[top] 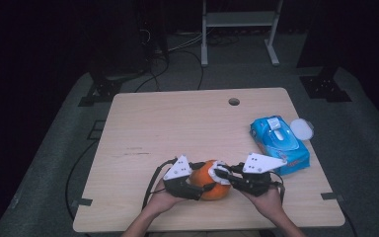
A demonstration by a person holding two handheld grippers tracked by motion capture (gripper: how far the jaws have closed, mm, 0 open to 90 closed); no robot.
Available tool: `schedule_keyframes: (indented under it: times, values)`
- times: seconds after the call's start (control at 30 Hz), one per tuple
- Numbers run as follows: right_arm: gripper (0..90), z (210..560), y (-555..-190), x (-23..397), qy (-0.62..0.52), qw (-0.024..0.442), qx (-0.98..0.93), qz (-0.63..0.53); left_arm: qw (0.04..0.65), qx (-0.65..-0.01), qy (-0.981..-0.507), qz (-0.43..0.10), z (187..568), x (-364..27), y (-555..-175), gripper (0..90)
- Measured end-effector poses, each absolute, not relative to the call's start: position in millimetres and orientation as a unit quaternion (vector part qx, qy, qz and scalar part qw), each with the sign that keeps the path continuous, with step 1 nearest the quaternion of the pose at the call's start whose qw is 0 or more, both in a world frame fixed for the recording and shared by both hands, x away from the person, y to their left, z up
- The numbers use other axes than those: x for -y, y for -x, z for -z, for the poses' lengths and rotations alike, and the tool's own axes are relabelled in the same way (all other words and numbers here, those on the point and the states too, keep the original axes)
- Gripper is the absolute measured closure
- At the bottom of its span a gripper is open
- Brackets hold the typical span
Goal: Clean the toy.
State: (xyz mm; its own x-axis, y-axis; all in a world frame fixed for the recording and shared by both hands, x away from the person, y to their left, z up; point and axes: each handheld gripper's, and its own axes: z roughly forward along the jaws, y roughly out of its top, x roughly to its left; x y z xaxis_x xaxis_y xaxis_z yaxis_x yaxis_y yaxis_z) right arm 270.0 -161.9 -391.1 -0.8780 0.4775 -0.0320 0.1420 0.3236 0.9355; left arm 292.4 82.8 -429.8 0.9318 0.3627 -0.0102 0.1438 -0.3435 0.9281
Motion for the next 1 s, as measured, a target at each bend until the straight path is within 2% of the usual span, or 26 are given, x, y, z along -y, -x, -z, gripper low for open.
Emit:
schedule_keyframes:
  times: [0.03,0.13,0.27,0.37,0.47,0.5,0.67,0.7,0.77,0.83,1.0]
  values:
    - [81.1,390.6,-269.2,160.0,-0.19,0.163,-0.804,-0.54,0.552,-0.15,-0.815,-0.095,429.4,-83.9,-292.2,27.6]
    - [80.8,391.4,-276.0,167.4,-0.205,0.156,-0.799,-0.544,0.554,-0.129,-0.82,-0.071,430.7,-86.0,-291.8,25.5]
    - [80.9,395.1,-282.3,179.0,-0.232,0.15,-0.792,-0.545,0.55,-0.122,-0.822,-0.083,431.3,-83.0,-290.1,26.1]
    - [81.0,391.9,-274.8,173.5,-0.219,0.169,-0.795,-0.539,0.552,-0.141,-0.816,-0.093,431.3,-81.0,-291.0,28.2]
    - [81.0,390.2,-267.8,163.0,-0.203,0.161,-0.802,-0.539,0.55,-0.145,-0.818,-0.091,430.9,-80.6,-291.4,27.5]
    - [81.0,389.9,-266.9,160.8,-0.195,0.172,-0.806,-0.531,0.551,-0.146,-0.817,-0.086,430.6,-81.5,-291.2,26.7]
    - [81.0,392.9,-275.3,171.7,-0.212,0.154,-0.802,-0.537,0.568,-0.137,-0.811,-0.034,430.0,-87.0,-297.7,13.6]
    - [81.0,392.9,-275.7,172.2,-0.213,0.153,-0.802,-0.537,0.567,-0.14,-0.811,-0.038,430.5,-87.0,-298.3,14.5]
    - [81.0,391.9,-275.1,169.9,-0.211,0.16,-0.802,-0.535,0.556,-0.136,-0.817,-0.068,432.5,-83.6,-295.2,23.0]
    - [81.0,389.7,-270.1,162.1,-0.202,0.172,-0.805,-0.53,0.554,-0.135,-0.817,-0.084,433.1,-81.1,-293.0,27.8]
    - [81.0,388.7,-262.4,149.3,-0.176,0.18,-0.819,-0.516,0.548,-0.121,-0.823,-0.091,433.3,-80.3,-289.1,31.9]
